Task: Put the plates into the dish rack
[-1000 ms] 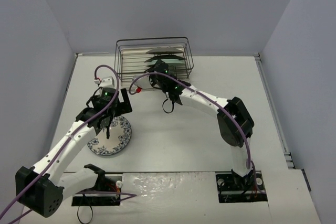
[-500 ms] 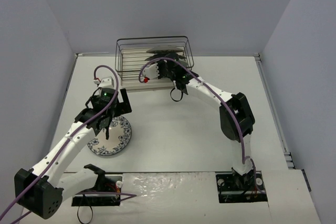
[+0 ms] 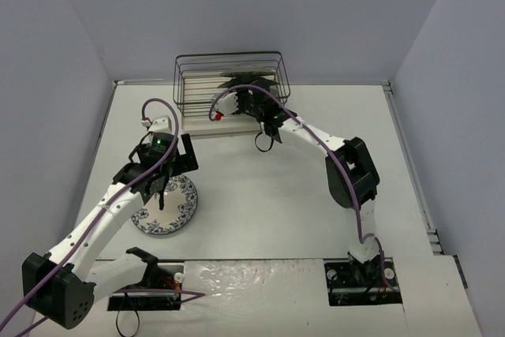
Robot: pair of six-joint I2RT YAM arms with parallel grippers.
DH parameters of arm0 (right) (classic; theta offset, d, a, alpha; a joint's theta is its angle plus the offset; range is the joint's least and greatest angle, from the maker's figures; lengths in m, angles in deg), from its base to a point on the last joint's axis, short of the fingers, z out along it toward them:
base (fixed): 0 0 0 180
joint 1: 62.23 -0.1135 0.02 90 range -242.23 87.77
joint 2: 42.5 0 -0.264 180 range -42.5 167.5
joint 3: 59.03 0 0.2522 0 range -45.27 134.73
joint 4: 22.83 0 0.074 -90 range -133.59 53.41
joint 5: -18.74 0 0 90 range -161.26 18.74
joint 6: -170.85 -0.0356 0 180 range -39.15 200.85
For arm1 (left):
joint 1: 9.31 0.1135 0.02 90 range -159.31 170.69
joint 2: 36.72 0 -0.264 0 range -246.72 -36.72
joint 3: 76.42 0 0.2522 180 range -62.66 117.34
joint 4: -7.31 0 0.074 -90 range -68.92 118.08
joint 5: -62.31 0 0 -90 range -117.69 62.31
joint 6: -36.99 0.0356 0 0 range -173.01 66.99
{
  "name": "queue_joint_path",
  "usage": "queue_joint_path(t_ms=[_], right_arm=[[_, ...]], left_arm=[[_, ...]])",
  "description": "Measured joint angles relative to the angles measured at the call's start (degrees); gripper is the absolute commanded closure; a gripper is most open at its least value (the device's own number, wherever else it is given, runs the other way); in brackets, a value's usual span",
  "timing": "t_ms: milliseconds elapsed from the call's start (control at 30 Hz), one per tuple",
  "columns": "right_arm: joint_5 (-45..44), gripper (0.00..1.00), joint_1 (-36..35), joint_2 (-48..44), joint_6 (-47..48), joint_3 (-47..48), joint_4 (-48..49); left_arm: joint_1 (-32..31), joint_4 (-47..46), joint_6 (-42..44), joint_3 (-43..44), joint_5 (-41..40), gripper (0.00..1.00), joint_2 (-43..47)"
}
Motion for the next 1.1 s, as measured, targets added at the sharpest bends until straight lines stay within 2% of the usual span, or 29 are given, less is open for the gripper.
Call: queue_joint_path(t_ms=[233,567,733,933,1000,1100], right_arm=[[-0.13,0.29,-0.31,-1.70,-1.17,-2.17,0.74],[1.40,0.22,-1.27,-6.53,-4.96,-3.95,-2.25],[3.34,0.03,-3.79,-12.17,-9.29,-4.75,-3.43],[7.15,0.00,-7.67,-19.32,-23.41,-5.70,-2.82],[8.46,0.00,-8.08,-20.35,-31.73,-5.49,-2.46],[9.39,0.00,-8.21,-20.24,-48.41,-3.52,-4.05]], left_arm=[[0.01,0.01,0.01,0.04,0.19,0.03,-0.03],[0.00,1.25,-0.35,1.00,0.17,0.03,0.52],[0.00,3.41,-1.72,1.38,-0.79,0.03,1.85],[0.99,9.52,-6.62,3.59,-5.11,0.03,3.76],[4.09,10.75,-7.99,3.64,-4.88,0.03,4.83],[12.37,11.73,-9.94,2.78,-3.15,0.03,7.19]])
